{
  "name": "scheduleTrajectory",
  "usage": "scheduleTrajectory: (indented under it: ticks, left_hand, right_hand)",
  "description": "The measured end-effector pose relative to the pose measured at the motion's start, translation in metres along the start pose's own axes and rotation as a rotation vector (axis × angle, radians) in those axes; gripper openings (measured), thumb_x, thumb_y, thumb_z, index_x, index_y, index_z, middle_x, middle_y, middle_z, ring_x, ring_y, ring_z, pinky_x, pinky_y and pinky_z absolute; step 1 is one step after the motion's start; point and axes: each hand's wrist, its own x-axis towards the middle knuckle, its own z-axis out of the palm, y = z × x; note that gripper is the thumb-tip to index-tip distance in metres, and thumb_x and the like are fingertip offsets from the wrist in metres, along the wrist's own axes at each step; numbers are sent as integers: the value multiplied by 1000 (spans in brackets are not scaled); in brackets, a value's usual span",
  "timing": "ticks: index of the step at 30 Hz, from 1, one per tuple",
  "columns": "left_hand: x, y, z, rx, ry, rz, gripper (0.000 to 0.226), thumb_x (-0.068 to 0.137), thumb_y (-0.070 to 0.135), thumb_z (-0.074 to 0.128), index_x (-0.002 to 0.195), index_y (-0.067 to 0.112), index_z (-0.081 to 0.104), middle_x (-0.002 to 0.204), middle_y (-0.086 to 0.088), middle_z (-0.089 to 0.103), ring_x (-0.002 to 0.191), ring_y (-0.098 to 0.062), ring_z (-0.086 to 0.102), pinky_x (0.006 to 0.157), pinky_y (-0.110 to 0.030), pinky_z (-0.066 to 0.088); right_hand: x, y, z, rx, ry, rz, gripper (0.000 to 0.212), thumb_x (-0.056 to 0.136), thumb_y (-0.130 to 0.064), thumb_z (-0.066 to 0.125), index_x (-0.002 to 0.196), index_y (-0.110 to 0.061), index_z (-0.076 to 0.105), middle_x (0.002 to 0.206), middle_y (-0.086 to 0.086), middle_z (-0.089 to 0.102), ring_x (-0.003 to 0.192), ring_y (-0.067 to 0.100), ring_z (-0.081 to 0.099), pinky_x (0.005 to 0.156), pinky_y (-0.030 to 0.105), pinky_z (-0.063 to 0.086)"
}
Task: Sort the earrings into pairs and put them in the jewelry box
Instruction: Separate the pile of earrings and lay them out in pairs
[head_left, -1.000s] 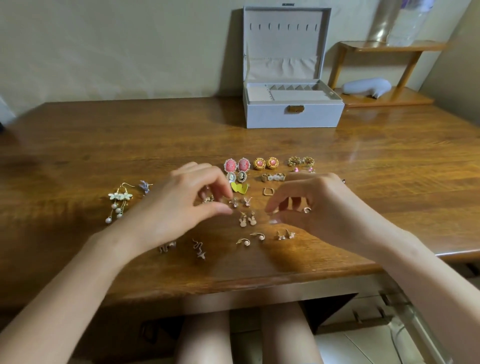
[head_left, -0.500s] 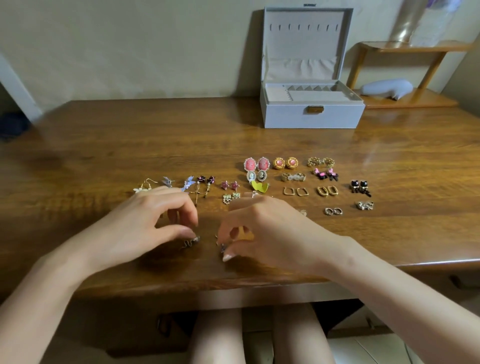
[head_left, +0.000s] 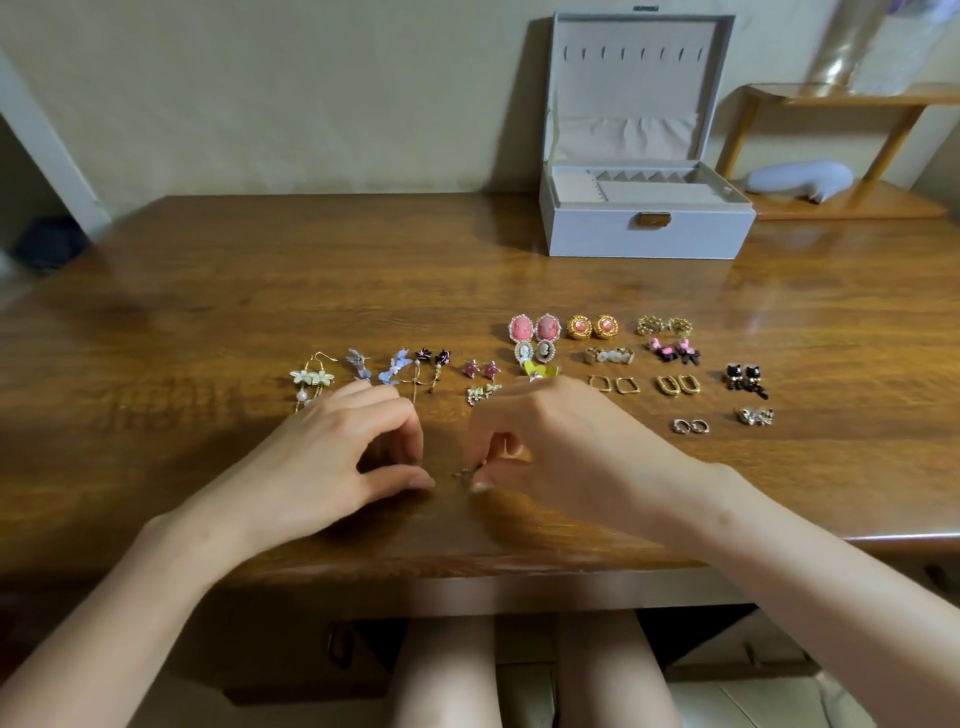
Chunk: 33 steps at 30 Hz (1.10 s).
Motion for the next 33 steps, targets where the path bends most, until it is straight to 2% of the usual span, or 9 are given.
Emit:
scheduleTrajectory:
  ticks: [3,7,10,13,16,18,22,28,33]
  left_hand:
    - [0,3,-8,-28,80,-31,25,69,58,53,76,34,55,77,21,52,83,1,48,66,-14,39]
    - [3,10,-20,-136,210,-100,14,71,37,66,78,27,59,72,17,59,74,2,56,63,-6,40]
    - [9,15,-24,-164,258,-126,12,74,26,70,79,24,59,70,14,62,64,7,54,58,-3,37]
    - [15,16,-24,-164,251,-154,10,77,23,69,84,24,61,72,13,63,69,9,55,59,0,36]
    - [16,16,-25,-189,170,-167,9,76,28,69,82,29,63,71,15,64,75,5,58,63,-4,39]
    - [15,19,-27,-266,31,-158,9,73,33,69,80,32,64,78,17,65,79,-1,59,67,-12,44]
    - [14,24,-25,-493,-168,-104,12,75,25,69,86,22,69,84,8,70,83,-6,64,75,-14,47]
    - [23,22,-4,-222,-105,-149,14,77,29,71,90,29,65,86,16,64,84,7,55,70,-7,40]
    - [33,17,5,-110,-59,-146,15,79,32,70,88,35,58,92,16,56,88,3,50,78,-19,42]
  right_hand:
    - [1,6,-10,68,51,15,7,80,-16,71,86,-17,68,83,-4,66,76,9,59,71,30,51]
    - [7,13,-25,95,105,-1,10,78,-6,72,85,-13,70,81,-8,62,73,2,59,68,15,50]
    - [14,19,-35,137,115,29,13,77,-3,73,85,-12,71,80,-7,65,72,0,60,69,14,51]
    - [20,22,-37,160,77,34,12,77,-3,73,86,-12,72,77,-11,63,70,-5,59,68,9,49]
    - [23,20,-34,200,20,-5,12,77,-4,73,85,-12,71,76,-12,63,69,-4,60,67,7,47]
    - [22,18,-32,270,-47,-19,12,75,-4,74,84,-11,71,75,-9,66,70,-3,61,67,7,47]
    - [18,15,-25,374,-223,2,15,75,0,73,84,-9,66,76,-10,64,70,-3,61,66,9,47]
    - [22,20,-13,232,-193,7,18,75,5,69,84,-7,59,82,-2,64,74,7,60,67,17,49]
    - [29,30,-5,155,-96,-5,33,73,7,68,83,-18,47,80,-2,62,75,15,58,65,22,47]
